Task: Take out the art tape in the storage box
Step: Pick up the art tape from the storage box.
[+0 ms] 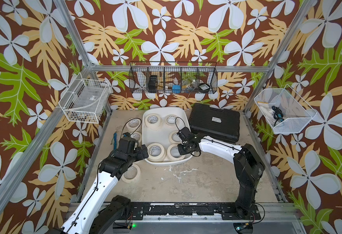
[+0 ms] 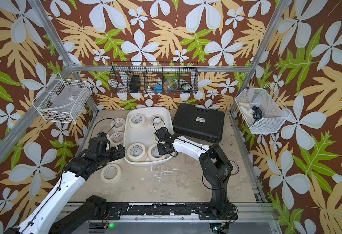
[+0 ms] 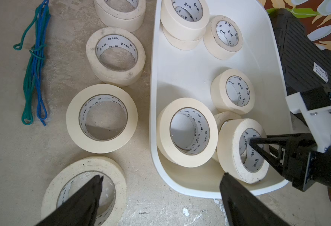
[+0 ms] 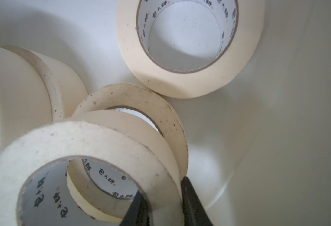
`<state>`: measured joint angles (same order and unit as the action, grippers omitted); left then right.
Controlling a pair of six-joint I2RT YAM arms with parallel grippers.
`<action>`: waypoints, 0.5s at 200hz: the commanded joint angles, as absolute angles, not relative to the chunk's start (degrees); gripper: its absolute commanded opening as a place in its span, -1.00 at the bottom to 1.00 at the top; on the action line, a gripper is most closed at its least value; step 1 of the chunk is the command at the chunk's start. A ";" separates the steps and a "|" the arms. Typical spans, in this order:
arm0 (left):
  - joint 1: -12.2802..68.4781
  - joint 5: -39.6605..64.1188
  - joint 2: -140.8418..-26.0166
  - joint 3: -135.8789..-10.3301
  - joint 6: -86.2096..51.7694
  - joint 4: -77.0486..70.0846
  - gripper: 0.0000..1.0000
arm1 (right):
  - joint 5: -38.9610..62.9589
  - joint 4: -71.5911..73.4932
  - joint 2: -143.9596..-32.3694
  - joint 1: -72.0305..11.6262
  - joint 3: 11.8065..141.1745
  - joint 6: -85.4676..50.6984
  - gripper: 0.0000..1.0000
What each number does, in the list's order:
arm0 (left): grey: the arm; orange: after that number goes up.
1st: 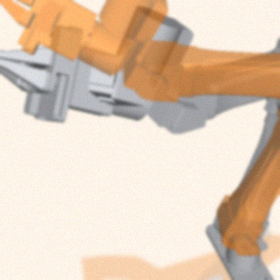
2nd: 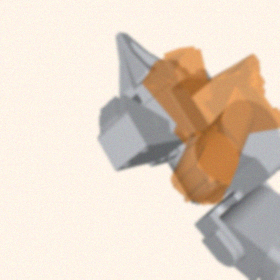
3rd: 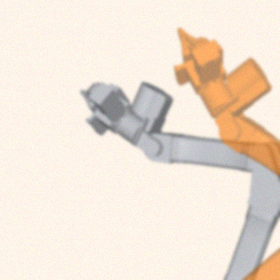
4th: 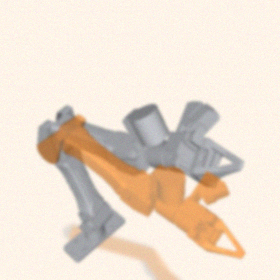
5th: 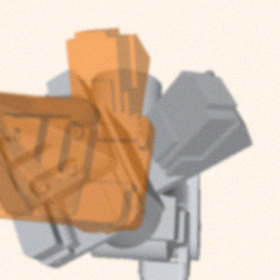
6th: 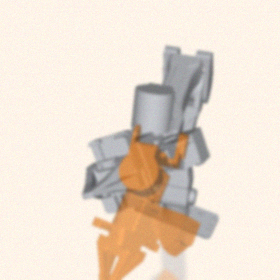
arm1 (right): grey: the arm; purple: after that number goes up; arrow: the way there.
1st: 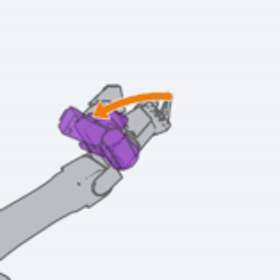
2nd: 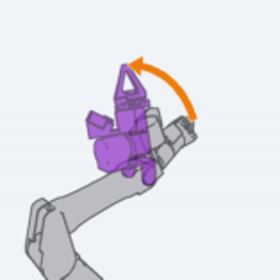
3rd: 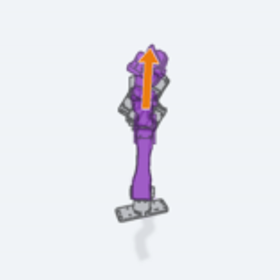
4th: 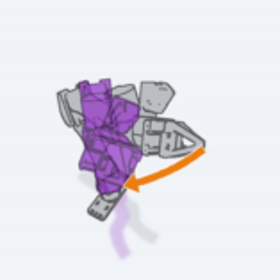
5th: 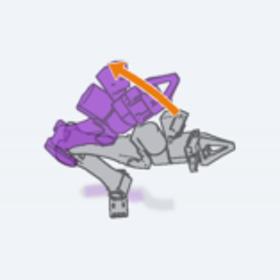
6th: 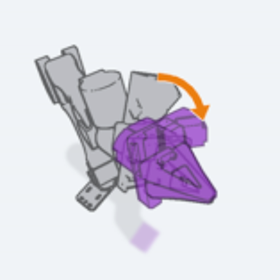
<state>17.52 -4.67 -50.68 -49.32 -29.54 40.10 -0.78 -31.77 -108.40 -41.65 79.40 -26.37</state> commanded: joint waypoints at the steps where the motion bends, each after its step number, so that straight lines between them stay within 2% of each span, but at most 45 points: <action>1: 17.40 -1.97 -50.31 -49.22 -28.25 38.25 0.95 | -1.96 -32.85 -106.89 -41.75 80.06 -26.08 -0.53; 58: 17.41 0.84 -50.14 -53.56 -26.66 37.35 0.94 | -5.23 -37.15 -102.30 -41.75 82.73 -26.00 -0.65; 83: 18.02 3.98 -53.22 -56.67 -26.03 38.05 0.81 | -6.82 -39.36 -100.41 -41.74 84.33 -25.75 -0.69; 100: 21.70 2.70 -55.81 -59.76 -25.84 39.02 0.76 | -7.42 -41.05 -99.69 -41.74 85.64 -25.75 -0.70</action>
<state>18.37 1.56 -53.34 -56.49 -26.96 38.89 -5.02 -38.33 -100.79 -41.65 84.12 -26.09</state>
